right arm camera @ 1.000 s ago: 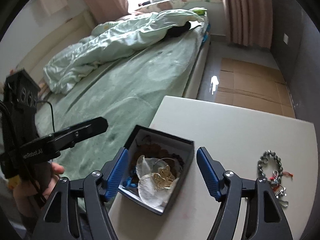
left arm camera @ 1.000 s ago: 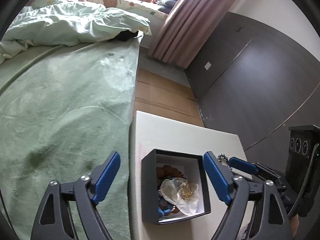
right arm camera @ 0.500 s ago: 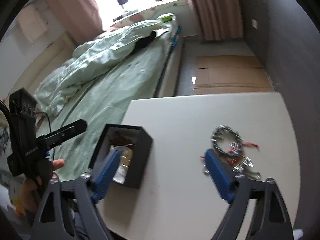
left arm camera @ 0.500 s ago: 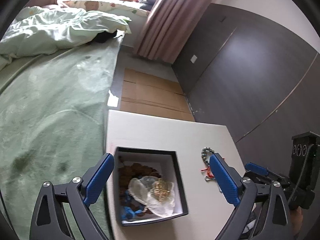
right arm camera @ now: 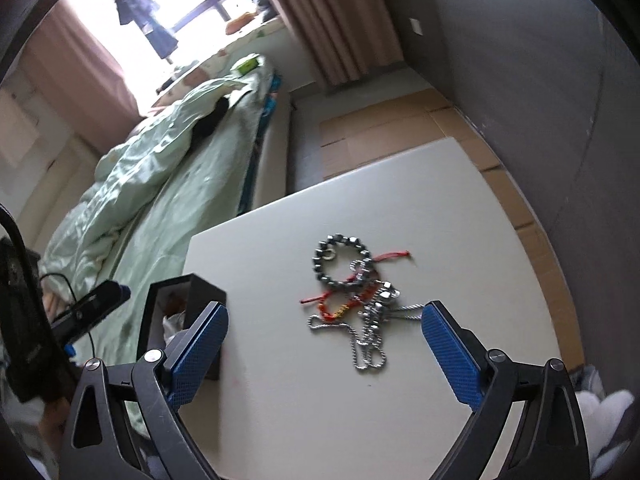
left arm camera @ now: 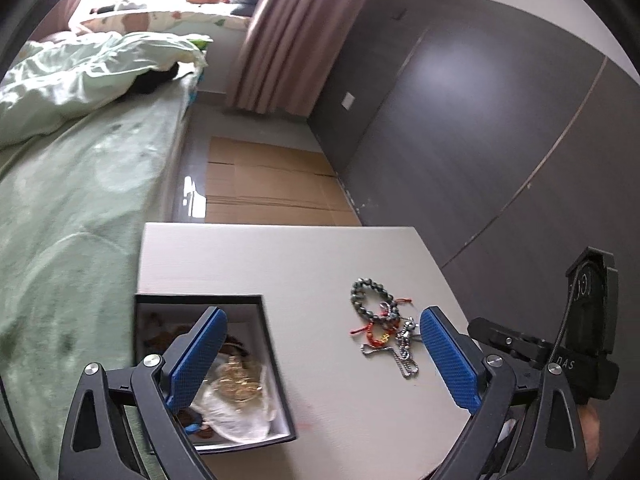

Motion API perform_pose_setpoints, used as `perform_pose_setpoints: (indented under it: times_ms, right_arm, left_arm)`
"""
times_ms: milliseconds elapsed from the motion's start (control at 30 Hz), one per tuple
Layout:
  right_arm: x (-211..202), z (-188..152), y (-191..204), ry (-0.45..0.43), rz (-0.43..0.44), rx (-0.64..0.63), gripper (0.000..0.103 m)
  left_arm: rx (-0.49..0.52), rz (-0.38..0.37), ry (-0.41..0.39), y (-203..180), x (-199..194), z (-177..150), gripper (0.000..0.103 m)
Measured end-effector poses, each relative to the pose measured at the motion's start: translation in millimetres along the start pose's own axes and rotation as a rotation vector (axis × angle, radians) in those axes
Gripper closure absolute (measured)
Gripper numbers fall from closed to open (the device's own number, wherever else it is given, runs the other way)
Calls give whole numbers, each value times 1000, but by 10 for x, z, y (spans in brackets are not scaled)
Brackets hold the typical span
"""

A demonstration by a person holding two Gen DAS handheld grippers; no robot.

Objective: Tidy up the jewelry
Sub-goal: 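Move both grippers back to the dark bead bracelet and silver chains, then grasp the dark bead bracelet with the left gripper while the right grasps a silver chain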

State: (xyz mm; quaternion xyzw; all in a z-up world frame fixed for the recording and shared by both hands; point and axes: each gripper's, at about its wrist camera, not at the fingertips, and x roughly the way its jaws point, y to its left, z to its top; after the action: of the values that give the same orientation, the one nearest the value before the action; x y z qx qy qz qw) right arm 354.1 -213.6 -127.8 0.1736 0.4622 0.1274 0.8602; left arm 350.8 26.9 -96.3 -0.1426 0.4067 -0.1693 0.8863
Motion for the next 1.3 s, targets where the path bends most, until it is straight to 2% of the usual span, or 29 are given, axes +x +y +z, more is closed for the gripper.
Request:
perform_pose_setpoints:
  times_ms: [233,300,367,467,867,1300]
  right_arm:
    - [55,-31,-228,1,5,56,7]
    - [101,-36,-283,11,13,76,17]
    - [179,-43,-355,32,14,100,36]
    - [293,-55,-455,57,19,137,44]
    - [636,22,-532,87,-30,130,53]
    - [824,76,-394,108,-108,32,68]
  left_arm:
    - [41,-3,19,-201,236,8,6]
    - [52,-8,27,-260,316,26,7]
    - [61,-11,34,-323,380,35,13]
    - [74,-9,56,-403,503,56,23]
    - [73,13,136,-500,912,46,53]
    - [23,40,167,-354,1138,79,58]
